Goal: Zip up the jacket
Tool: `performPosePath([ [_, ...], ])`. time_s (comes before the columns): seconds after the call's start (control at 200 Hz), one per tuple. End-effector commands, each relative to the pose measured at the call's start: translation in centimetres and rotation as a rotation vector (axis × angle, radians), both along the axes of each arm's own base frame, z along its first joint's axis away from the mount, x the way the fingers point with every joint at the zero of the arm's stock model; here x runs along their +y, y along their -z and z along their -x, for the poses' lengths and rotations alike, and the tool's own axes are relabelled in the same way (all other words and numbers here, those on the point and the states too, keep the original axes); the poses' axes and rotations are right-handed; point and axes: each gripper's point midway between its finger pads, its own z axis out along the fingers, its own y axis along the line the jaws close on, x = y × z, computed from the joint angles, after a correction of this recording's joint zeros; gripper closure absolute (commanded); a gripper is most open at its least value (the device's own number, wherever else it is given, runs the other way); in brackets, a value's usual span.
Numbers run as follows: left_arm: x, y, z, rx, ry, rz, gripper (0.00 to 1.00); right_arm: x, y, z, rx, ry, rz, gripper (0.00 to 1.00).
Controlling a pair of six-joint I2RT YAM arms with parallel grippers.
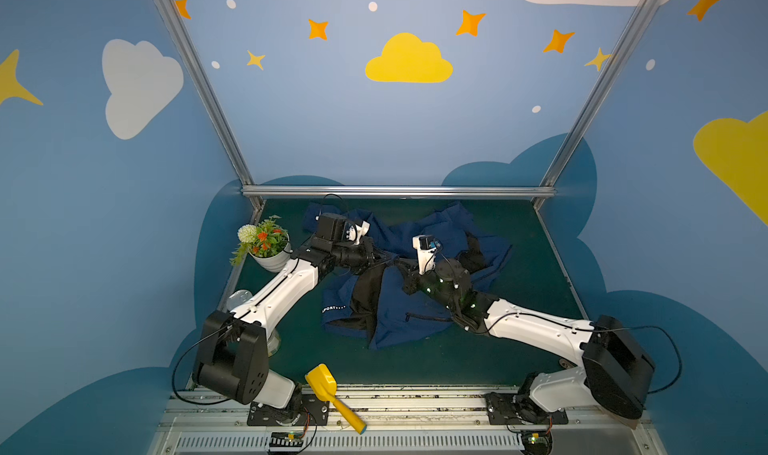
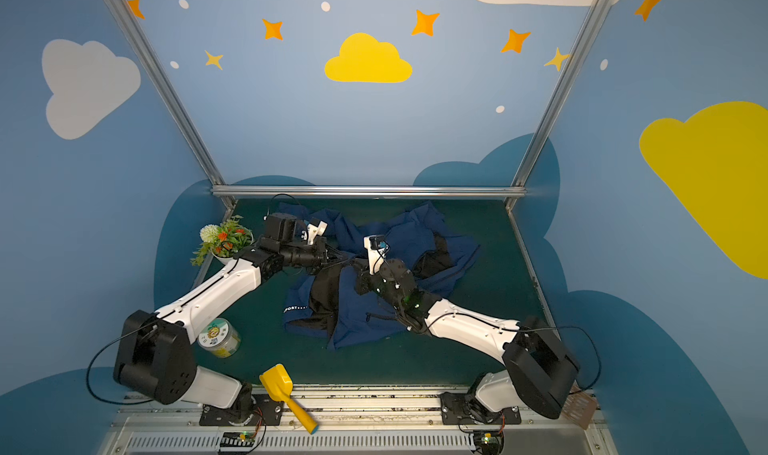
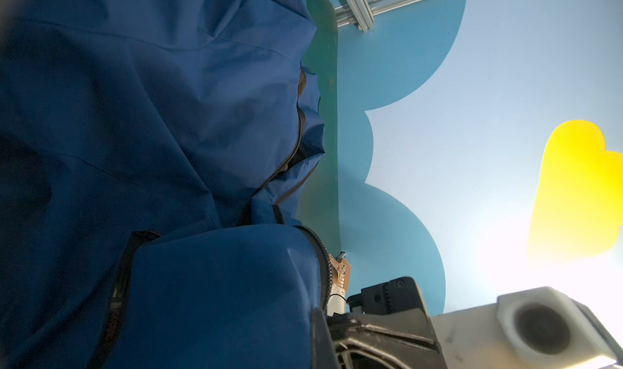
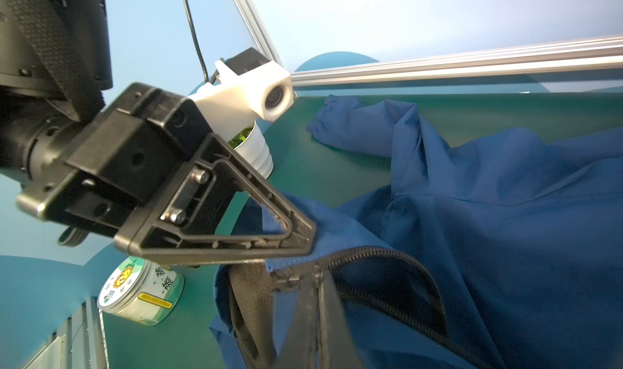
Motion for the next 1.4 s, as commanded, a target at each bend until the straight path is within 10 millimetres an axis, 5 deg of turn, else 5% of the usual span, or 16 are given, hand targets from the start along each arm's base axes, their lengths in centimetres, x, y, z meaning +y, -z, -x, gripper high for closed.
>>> performPosePath([
  [0.0, 1.3, 0.3, 1.0, -0.016, 0.0, -0.053, 0.97, -3.5, 0.2, -1.5, -0.019, 0.155, 0.061, 1.0],
  [0.431, 4.4, 0.2, 2.5, -0.107, 0.011, -0.205, 0.97, -7.7, 0.2, -2.6, -0.01, 0.269, 0.15, 1.0],
  [0.691, 10.6, -1.4, 2.1, -0.246, -0.066, -0.429, 0.97, -15.3, 0.9, -6.6, 0.018, 0.49, 0.19, 1.0],
  [0.816, 14.6, -4.5, -1.2, -0.375, -0.158, -0.561, 0.97, -19.5, 0.0, -9.9, 0.041, 0.647, 0.204, 1.0],
  [1.121, 20.3, -13.5, -14.4, -0.634, -0.276, -0.785, 0.97, -27.8, -6.2, -16.1, -0.086, 1.073, 0.237, 1.0],
  [1.292, 22.3, -18.4, -20.9, -0.805, -0.373, -0.859, 0.97, -32.6, -7.8, -17.0, -0.132, 1.245, 0.183, 1.0],
  [1.397, 23.2, -20.6, -22.5, -0.896, -0.445, -0.847, 0.97, -34.4, -8.2, -16.1, -0.132, 1.311, 0.168, 1.0],
])
